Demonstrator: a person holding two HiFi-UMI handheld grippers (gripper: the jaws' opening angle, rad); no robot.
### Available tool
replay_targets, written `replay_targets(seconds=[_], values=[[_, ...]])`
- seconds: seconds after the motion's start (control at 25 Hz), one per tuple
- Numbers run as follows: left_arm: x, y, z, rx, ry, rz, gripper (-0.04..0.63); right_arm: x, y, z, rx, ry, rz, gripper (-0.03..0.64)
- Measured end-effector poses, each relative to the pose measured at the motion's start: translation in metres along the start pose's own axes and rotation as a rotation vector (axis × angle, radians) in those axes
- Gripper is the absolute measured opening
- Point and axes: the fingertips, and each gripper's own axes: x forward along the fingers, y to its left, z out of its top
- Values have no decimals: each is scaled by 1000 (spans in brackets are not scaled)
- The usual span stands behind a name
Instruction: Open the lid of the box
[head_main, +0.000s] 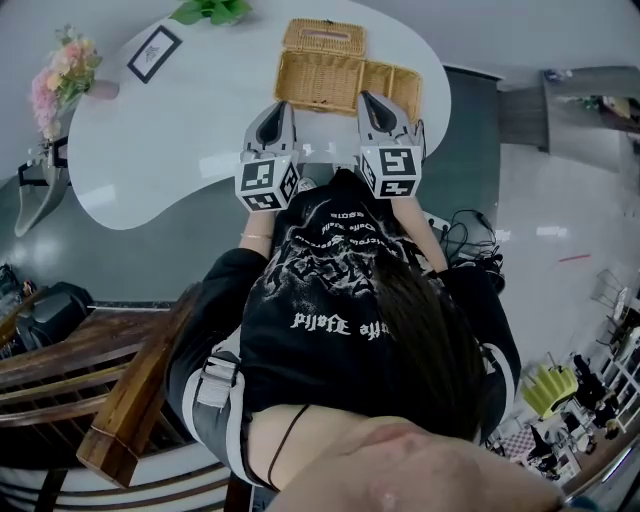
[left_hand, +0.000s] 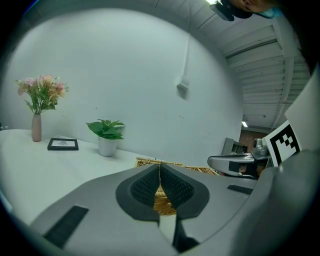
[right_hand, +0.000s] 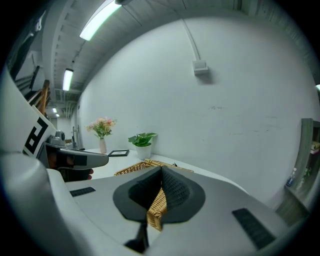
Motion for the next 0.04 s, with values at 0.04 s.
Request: replay_targets(seconds=[0.04], values=[[0,0,0,-1,1,0,25,0,0,-1,-8,3,2,26]])
